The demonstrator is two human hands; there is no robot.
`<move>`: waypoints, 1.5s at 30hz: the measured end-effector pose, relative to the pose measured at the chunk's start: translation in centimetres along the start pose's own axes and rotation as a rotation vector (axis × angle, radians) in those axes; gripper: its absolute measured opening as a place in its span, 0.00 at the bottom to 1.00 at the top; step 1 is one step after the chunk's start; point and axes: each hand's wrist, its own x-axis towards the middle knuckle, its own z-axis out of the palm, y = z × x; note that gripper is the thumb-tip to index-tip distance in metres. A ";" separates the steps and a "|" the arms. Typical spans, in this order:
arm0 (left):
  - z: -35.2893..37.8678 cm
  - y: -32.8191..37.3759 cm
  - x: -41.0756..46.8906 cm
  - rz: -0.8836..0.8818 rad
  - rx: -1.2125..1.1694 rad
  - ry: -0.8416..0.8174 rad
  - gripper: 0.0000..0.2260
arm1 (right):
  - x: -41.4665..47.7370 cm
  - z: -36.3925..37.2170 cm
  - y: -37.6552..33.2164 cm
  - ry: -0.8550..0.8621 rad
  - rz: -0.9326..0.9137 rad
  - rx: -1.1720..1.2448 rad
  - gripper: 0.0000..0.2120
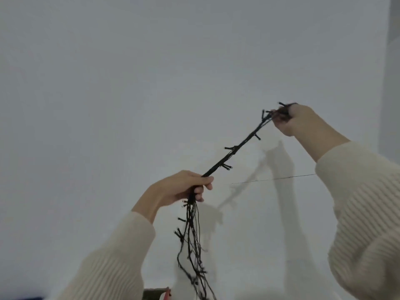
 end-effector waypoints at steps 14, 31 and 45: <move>-4.9 7.2 -0.6 -0.009 0.833 0.125 0.05 | 2.9 -17.4 13.9 0.331 0.379 0.232 0.14; -3.3 8.3 1.0 0.149 0.626 0.223 0.06 | -7.4 -18.7 21.6 -0.521 0.550 -0.692 0.54; -0.5 10.2 1.0 0.225 0.529 0.159 0.08 | -8.8 -3.2 18.2 -0.682 -0.079 -0.775 0.56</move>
